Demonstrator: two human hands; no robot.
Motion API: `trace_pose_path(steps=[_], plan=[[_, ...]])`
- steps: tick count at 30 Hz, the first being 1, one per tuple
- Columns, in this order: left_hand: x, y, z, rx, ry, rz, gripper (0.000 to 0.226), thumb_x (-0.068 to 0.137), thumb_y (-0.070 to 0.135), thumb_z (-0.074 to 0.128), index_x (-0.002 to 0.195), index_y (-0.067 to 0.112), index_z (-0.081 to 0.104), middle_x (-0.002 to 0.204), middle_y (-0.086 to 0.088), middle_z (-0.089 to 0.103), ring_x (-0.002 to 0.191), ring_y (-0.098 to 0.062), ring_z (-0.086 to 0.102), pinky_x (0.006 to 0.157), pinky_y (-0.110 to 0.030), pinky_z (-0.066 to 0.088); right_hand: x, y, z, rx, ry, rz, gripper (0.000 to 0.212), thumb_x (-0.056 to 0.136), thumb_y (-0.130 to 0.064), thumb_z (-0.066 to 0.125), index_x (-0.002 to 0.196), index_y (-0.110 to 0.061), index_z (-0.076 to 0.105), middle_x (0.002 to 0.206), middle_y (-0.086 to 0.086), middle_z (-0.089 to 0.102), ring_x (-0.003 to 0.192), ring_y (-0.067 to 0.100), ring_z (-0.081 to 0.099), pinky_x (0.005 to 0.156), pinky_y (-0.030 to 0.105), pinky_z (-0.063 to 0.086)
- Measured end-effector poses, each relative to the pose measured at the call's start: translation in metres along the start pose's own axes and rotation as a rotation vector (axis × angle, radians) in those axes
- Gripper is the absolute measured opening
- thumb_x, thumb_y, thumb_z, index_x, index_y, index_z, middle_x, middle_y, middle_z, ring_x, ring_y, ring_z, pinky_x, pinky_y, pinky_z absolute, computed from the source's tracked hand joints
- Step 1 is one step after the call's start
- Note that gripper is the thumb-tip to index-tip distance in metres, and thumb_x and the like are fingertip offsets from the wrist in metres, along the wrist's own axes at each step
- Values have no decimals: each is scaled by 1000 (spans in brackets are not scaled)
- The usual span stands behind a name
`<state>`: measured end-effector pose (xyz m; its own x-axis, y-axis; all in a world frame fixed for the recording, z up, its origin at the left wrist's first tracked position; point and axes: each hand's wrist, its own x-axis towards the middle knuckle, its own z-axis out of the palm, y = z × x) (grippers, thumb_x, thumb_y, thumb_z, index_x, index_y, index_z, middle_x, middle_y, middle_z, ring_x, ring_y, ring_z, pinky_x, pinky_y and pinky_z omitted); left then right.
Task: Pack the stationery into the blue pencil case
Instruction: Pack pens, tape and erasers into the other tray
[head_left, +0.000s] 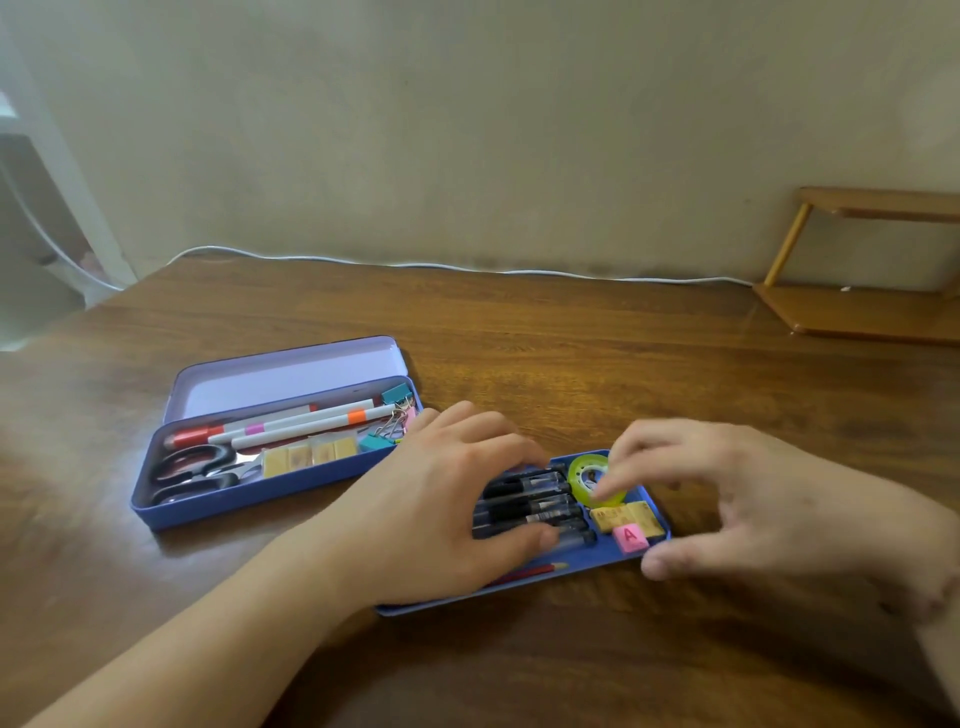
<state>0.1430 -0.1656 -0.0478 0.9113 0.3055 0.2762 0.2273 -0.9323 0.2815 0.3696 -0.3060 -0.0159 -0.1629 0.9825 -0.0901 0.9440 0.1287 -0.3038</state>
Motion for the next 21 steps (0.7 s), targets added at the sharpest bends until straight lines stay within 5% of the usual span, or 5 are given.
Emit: trace_pose_path(steps=[6,10,16,21], plan=[[-30,-13,-21,262,-112,-19,96,66,96,40,143,39,35,135,20,49,120,-8,38,101,-32,34,2,12,7,170,-74,147,106,61,-61,81,134,-73,5,139,-34,26,132,-10,29,111,34,36],[-52,-20,-25,315,-165,-101,102,60,98,42,143,39,35,129,21,54,118,-10,43,100,-34,36,4,12,8,204,-69,165,105,64,-55,81,133,-73,3,133,-36,31,128,-13,31,113,28,34],[-60,-27,-22,168,-137,-175,94,60,97,46,138,52,21,135,28,46,124,4,28,100,-19,24,5,12,8,279,-61,182,104,61,-53,84,128,-76,9,125,-41,34,124,-21,32,110,19,32],[-67,-34,-26,73,-107,-177,85,59,92,55,129,53,29,125,33,42,120,11,29,104,-18,30,11,4,6,321,-55,161,102,57,-56,85,127,-76,13,127,-36,37,126,-11,37,108,19,37]])
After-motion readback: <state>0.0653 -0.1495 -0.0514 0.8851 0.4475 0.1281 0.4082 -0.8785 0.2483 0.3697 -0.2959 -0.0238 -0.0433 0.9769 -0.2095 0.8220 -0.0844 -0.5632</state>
